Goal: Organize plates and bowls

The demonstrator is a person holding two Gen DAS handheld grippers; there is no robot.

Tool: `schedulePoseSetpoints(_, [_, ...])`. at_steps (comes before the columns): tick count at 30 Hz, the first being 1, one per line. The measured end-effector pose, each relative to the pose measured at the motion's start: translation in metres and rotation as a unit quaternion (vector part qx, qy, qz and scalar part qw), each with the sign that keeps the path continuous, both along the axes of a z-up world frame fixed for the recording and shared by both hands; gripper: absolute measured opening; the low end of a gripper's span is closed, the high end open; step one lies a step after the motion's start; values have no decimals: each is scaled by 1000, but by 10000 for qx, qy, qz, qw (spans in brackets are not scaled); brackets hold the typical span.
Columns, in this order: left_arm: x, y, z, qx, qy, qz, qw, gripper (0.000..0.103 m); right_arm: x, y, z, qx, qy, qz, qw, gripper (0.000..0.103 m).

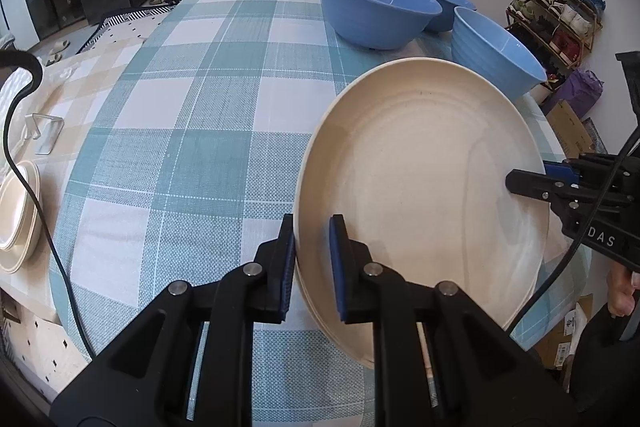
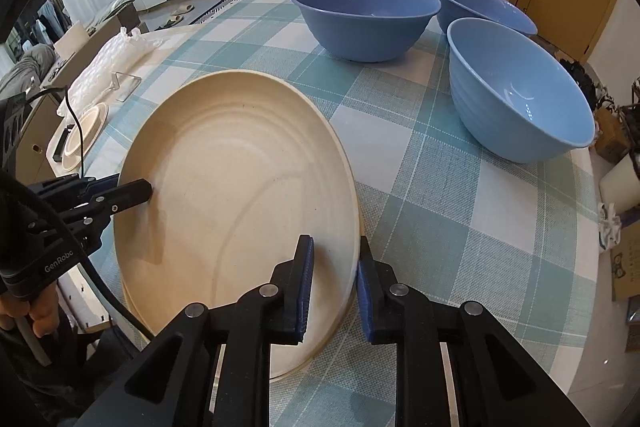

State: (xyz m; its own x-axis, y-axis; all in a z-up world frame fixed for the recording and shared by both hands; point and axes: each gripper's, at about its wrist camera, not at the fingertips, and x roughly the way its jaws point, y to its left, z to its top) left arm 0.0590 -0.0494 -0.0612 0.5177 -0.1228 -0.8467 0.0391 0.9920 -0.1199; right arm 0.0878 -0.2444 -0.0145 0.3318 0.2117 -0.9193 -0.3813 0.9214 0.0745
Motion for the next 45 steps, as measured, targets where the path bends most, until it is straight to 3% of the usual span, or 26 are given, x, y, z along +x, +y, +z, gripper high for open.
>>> schedulePoseSetpoints(6, [-1, 2, -3, 116, 4, 39, 9999, 6, -3, 3, -4, -346, -179, 34, 9992, 20])
schedulePoseSetpoints(20, [-2, 6, -4, 26, 46, -27, 10000, 7, -4, -17, -6, 187, -36, -96, 9998, 25])
schedulePoseSetpoints(23, [-4, 5, -1, -6, 9, -64, 10000, 22, -6, -21, -3, 297, -77, -96, 9995, 25])
schedulePoseSetpoints(25, [-4, 4, 2, -13, -30, -108, 9999, 40, -8, -23, 1, 365, -121, -107, 9992, 30])
schedulePoseSetpoints(30, [3, 0, 20, 81, -213, -161, 9996, 57, -14, -32, 13, 596, -281, -86, 9978, 35])
schedulePoseSetpoints(34, [6, -4, 38, 166, -476, -205, 9985, 73, -18, -40, 24, 763, -420, -133, 9961, 52])
schedulePoseSetpoints(42, [10, -26, 59, 526, -664, -354, 9958, 76, -20, -57, 44, 849, -731, -280, 9933, 86])
schedulePoseSetpoints(45, [9, -37, 64, 541, -738, -531, 9944, 77, -20, -64, 50, 804, -826, -351, 9927, 88])
